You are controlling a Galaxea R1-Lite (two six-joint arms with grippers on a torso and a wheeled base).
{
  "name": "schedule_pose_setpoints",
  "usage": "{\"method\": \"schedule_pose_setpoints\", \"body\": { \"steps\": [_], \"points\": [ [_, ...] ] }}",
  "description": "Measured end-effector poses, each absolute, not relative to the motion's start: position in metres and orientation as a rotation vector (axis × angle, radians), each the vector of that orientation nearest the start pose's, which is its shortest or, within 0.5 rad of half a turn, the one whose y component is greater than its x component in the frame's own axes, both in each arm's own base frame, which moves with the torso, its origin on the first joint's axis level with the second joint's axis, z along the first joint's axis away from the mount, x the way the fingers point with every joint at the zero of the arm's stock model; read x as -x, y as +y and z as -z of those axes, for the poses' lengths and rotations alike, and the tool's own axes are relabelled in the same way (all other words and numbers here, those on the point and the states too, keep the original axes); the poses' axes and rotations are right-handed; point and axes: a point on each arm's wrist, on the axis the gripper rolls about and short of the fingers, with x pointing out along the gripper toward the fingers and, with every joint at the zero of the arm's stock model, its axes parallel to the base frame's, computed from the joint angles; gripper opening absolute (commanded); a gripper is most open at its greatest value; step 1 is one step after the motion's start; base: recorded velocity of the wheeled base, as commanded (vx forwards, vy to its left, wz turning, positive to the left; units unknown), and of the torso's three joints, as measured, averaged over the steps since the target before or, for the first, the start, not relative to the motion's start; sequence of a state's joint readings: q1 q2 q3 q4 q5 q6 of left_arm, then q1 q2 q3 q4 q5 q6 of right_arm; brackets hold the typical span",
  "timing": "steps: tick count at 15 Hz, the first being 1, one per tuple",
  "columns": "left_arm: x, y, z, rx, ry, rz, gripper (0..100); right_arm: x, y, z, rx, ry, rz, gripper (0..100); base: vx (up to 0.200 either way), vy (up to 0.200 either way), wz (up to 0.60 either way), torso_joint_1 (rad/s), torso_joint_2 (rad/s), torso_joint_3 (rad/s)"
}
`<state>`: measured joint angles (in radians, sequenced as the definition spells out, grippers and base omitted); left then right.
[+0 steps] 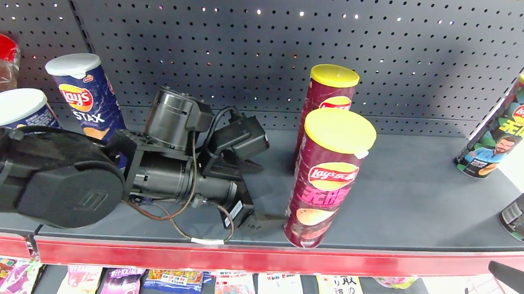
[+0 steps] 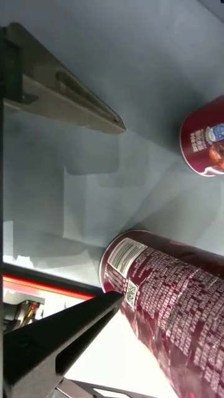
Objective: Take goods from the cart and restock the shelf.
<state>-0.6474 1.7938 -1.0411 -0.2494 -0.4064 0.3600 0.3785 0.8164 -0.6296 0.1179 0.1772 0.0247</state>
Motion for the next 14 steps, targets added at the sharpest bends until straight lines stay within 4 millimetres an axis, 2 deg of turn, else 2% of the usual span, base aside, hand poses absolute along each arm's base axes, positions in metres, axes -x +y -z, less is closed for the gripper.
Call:
{"method": "schedule_pose_setpoints", "body": {
  "steps": [4,8,10,14],
  "points": [
    [-0.257,-0.203,-0.179,-0.382,0.342,1.109,100,-0.07,0.032,-0.23,0.008,0.313,-0.548,100,0.0,0.0,0.0,0.0,0.0,0.0],
    [-0.235,-0.188,-0.182,-0.384,0.346,1.11,100,-0.07,0.032,-0.228,0.01,0.318,-0.55,100,0.0,0.0,0.0,0.0,0.0,0.0],
    [-0.211,-0.173,-0.192,-0.383,0.317,1.115,100,-0.069,0.032,-0.223,0.017,0.333,-0.55,100,0.0,0.0,0.0,0.0,0.0,0.0],
    [-0.146,-0.123,-0.204,-0.38,0.246,1.061,100,-0.06,0.028,-0.211,0.024,0.338,-0.535,100,0.0,0.0,0.0,0.0,0.0,0.0]
  ]
}}
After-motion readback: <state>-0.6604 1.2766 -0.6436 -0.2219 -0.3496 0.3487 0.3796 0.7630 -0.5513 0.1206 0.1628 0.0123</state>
